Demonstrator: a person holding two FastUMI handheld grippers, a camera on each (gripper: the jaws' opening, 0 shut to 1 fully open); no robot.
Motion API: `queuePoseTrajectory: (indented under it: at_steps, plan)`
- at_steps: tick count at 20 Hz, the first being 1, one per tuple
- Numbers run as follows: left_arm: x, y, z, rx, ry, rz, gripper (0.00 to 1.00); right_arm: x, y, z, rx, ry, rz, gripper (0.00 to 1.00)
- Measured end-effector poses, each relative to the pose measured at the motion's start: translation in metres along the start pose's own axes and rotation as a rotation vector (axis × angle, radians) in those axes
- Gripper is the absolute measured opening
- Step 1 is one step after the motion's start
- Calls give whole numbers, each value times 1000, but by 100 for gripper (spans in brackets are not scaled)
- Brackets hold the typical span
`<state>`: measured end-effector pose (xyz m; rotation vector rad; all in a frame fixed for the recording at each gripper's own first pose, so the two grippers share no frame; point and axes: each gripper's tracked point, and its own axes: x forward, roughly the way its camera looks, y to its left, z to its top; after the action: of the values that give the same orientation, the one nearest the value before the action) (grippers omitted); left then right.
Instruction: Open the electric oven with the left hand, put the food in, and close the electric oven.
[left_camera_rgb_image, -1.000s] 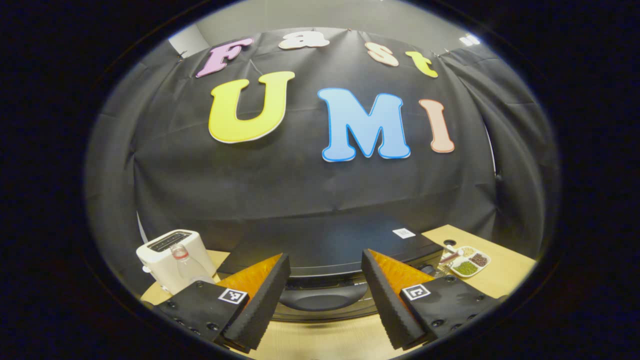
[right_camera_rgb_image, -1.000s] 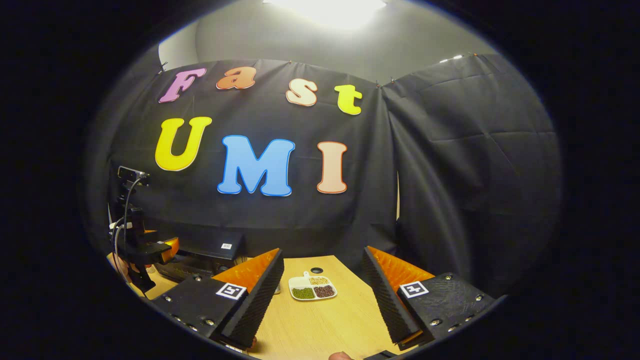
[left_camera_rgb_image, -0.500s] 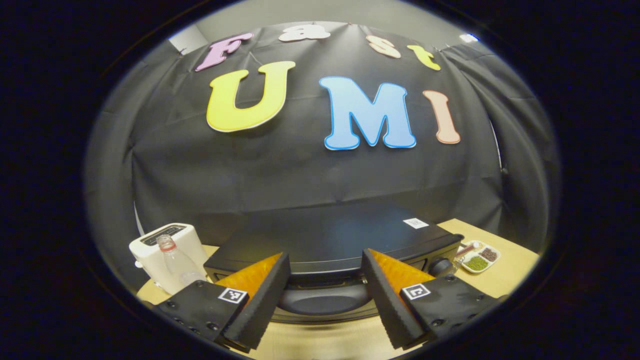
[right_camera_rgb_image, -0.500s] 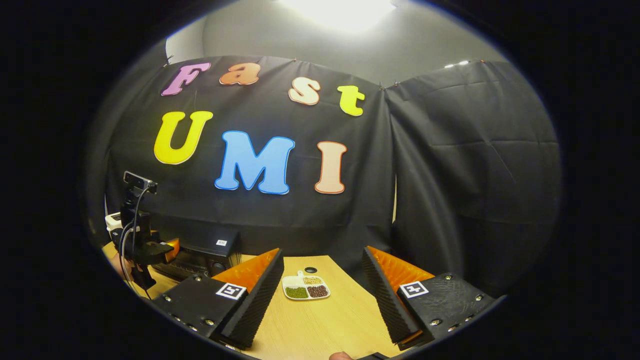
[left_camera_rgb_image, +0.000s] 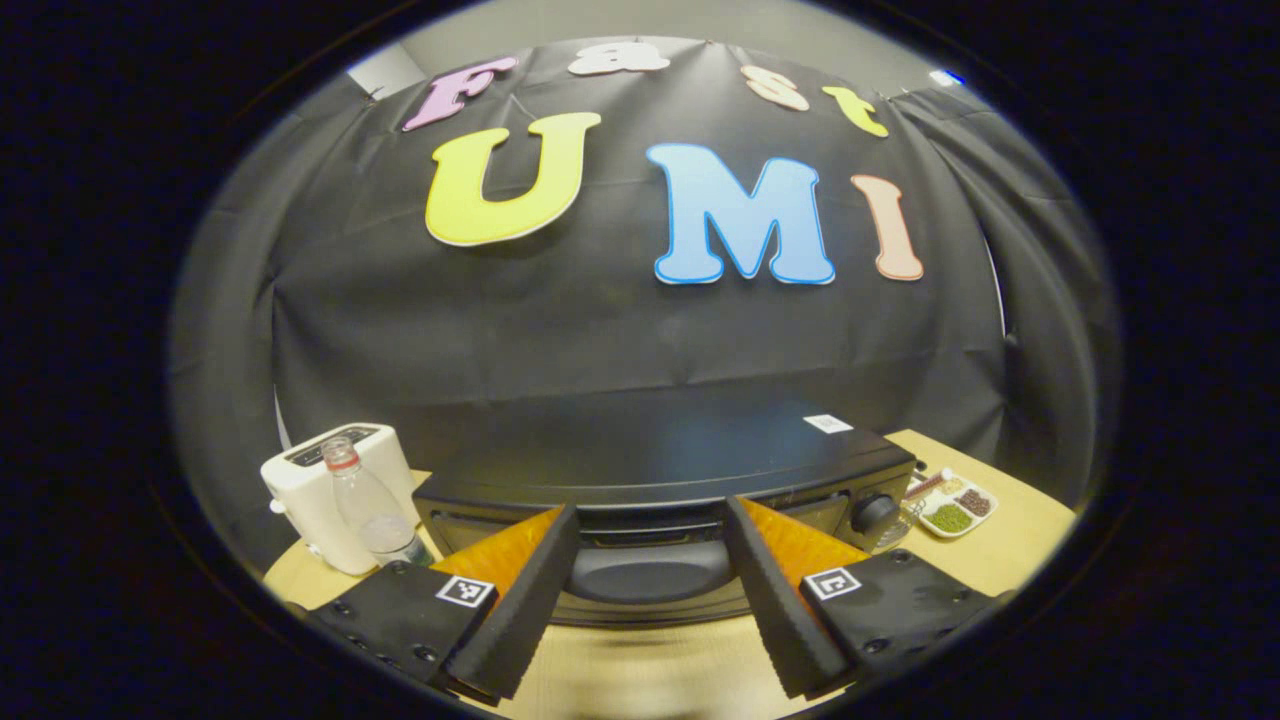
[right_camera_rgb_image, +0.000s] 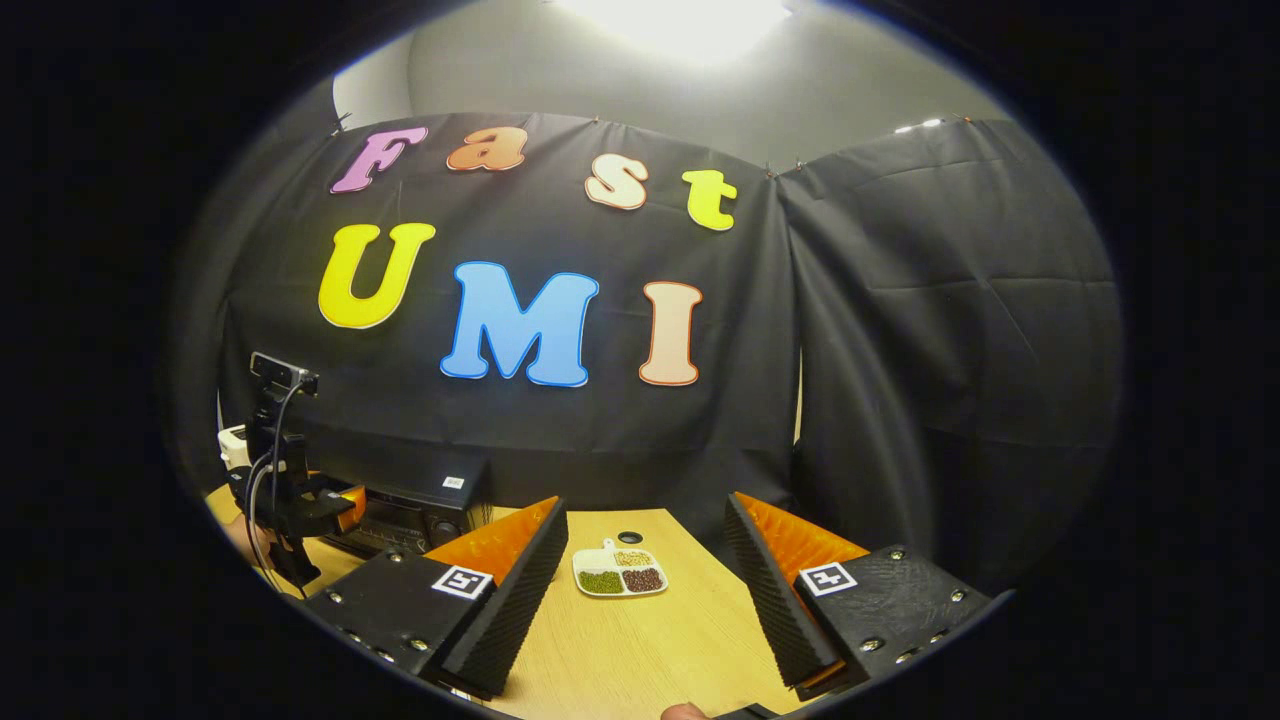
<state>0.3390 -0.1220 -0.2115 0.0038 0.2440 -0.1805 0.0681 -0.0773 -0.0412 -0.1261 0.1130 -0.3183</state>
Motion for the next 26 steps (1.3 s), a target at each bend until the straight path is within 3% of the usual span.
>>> queuePoseTrajectory:
  at_steps: [14, 23, 26]
  plan:
    - [-63, -8, -46, 31, 40, 18, 97, -12, 3, -6, -6, 12, 73, 96]
    - [-94, -12, -113, 4, 165, 26, 100, -24, 9, -12, -30, 18, 142, 96]
    - [-98, -9, -137, -29, 219, 44, 97, -29, 8, -17, -42, 30, 153, 96]
